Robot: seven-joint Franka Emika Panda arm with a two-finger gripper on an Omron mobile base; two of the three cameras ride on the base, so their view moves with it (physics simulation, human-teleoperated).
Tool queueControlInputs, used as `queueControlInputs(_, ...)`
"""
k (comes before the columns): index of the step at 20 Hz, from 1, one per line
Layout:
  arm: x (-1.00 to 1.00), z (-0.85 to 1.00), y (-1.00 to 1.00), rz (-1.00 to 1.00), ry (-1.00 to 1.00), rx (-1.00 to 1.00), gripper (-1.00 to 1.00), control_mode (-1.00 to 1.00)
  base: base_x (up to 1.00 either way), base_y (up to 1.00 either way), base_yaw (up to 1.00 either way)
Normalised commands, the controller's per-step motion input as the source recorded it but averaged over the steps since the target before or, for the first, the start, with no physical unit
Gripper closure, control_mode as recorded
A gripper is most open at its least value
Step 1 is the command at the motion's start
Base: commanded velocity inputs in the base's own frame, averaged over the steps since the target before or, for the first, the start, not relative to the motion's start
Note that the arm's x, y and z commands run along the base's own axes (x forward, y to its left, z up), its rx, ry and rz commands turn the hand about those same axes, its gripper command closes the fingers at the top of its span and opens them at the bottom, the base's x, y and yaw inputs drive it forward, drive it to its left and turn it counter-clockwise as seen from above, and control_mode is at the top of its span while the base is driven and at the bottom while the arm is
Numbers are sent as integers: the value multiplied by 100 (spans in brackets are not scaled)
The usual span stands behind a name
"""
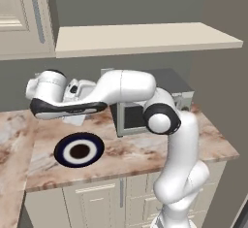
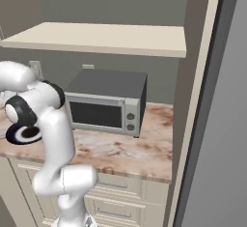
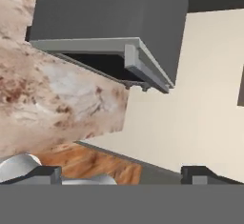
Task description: Pull the toaster oven rack outwards. Pick up the baguette from the plate and place it on the toaster oven rack. Close the toaster oven door fully and set the temperature to the lowest setting.
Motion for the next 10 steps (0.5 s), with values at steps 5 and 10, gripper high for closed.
queueControlInputs(5, -90, 0, -62, -8, -21, 5, -100, -100, 0, 0, 0)
queueControlInputs(10, -79, 0, -83, -13, -15, 11, -100, -100, 0, 0, 0)
